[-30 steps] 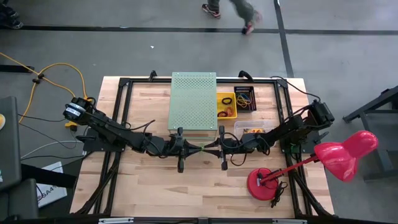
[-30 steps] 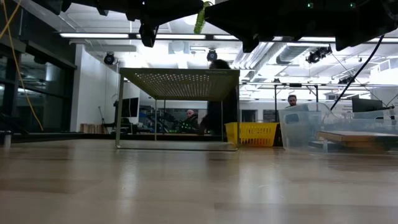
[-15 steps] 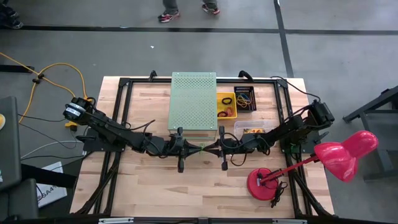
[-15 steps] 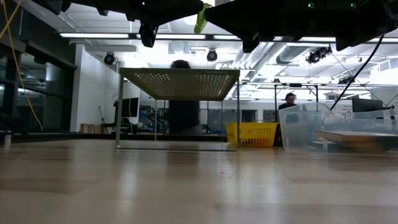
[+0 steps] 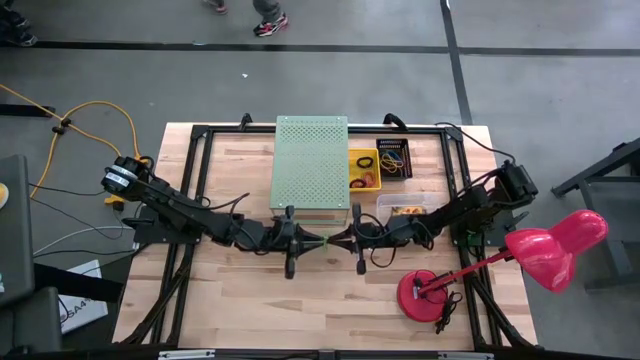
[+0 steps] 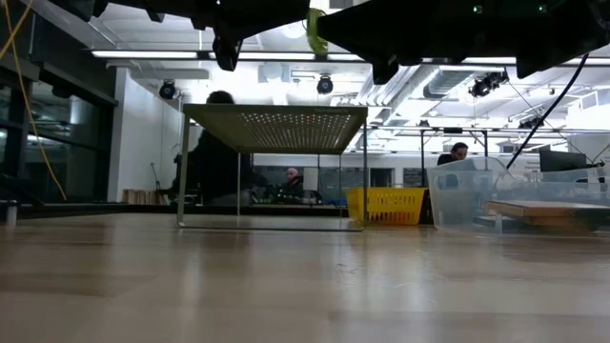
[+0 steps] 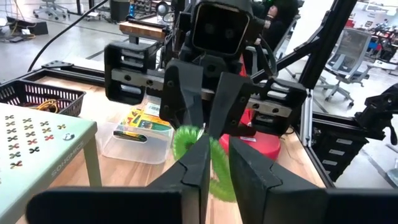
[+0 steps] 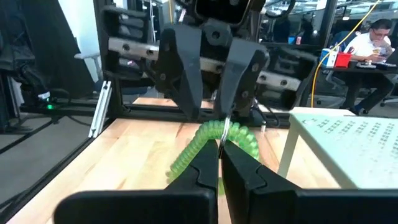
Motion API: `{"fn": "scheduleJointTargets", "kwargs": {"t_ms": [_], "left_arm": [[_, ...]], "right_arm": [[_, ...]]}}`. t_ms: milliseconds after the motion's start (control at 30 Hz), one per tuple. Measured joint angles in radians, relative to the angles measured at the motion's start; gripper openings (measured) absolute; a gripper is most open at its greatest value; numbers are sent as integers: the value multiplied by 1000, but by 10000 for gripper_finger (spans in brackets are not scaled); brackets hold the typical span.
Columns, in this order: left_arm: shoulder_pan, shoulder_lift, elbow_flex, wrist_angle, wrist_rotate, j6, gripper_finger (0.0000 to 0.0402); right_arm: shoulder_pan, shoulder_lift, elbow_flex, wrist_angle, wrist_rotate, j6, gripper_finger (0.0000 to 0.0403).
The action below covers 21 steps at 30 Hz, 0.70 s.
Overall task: Pick & Place Office Desk Supplies
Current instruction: Put the green spring keychain into the yellow bin
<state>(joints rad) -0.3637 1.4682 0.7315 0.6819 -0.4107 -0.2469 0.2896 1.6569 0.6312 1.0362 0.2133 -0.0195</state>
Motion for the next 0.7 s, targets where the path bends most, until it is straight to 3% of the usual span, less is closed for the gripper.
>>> {"fn": "scheduleJointTargets", "kwargs": {"t_ms": [400, 700], "left_arm": [[-20, -16, 0, 9, -6, 12, 60], [-19, -16, 0, 7, -6, 12, 60]], "right_arm": [[54, 0, 0, -63, 59, 23, 3], [48, -26, 0, -59, 243, -24, 3]]}}
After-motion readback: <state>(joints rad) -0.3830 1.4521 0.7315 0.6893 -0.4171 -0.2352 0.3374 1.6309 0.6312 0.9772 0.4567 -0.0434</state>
